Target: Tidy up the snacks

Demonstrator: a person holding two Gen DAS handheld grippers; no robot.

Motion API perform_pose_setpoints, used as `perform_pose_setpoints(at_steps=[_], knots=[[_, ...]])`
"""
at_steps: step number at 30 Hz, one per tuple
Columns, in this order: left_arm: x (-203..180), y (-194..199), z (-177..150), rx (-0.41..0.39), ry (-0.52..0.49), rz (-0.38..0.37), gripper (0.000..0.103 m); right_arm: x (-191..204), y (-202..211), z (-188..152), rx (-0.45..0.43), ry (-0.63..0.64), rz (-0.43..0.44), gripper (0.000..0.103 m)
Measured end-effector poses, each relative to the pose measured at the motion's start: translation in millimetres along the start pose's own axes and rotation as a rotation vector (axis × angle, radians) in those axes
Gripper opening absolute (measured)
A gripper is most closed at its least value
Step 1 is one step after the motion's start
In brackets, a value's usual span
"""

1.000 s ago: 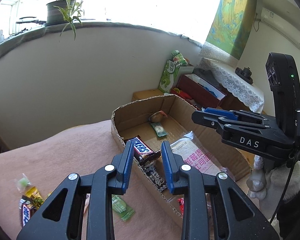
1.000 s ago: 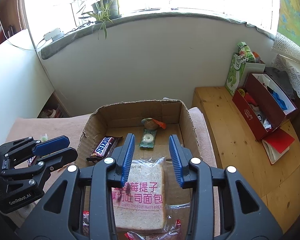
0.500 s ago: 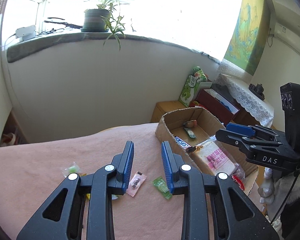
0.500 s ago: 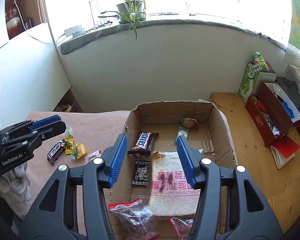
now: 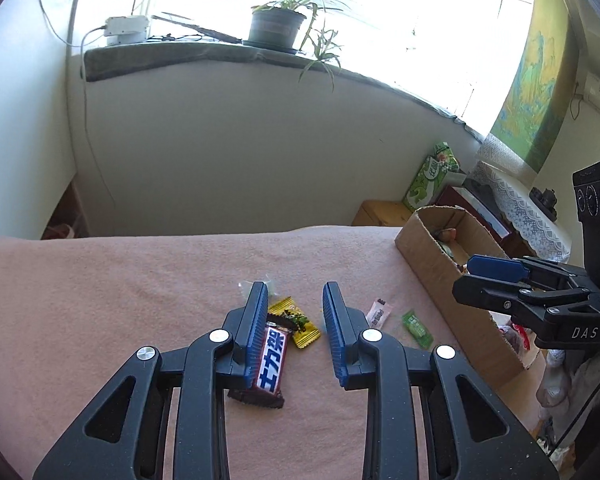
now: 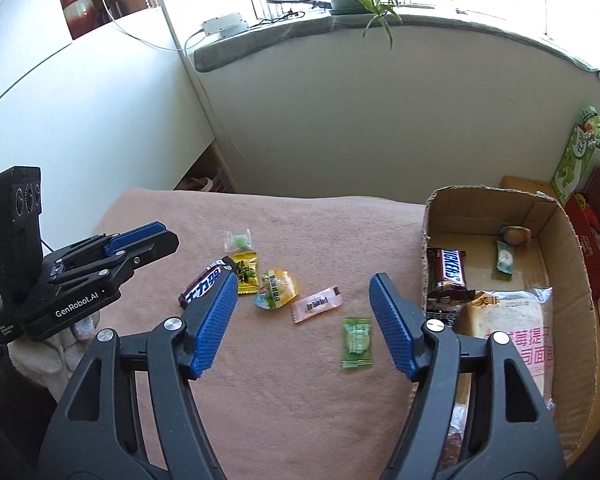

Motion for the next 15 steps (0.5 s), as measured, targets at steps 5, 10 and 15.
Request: perform_pose_setpoints(at_steps=[5,10,15], knots=[[13.7,-3.5,-13.4,0.018,0.019,-0.008,0.034,22.9,-31.1,-3.4,0.067,0.031,-0.008,0.071],[16.4,-16.6,-27.9,0.053,0.002,-0.028,0.034,25.0,-66.3,-5.9,0.159,-0.014,0.006,0.071],[19.9,-31.6,-32.9,0.092,0.014,-0.045,0.034,18.9,-93.4,-3.4,0.199,-0.061,-0.017,0.071]])
Point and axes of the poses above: each gripper's, at about its wrist camera, not at the fingertips, and y roughly against the way its jaws point, x to its left, z to its top, the point moved 1 cm from there along -y, roughly the way its jaws point, and after that the axes turned 6 degrees about -y, right-handed, at the moved point
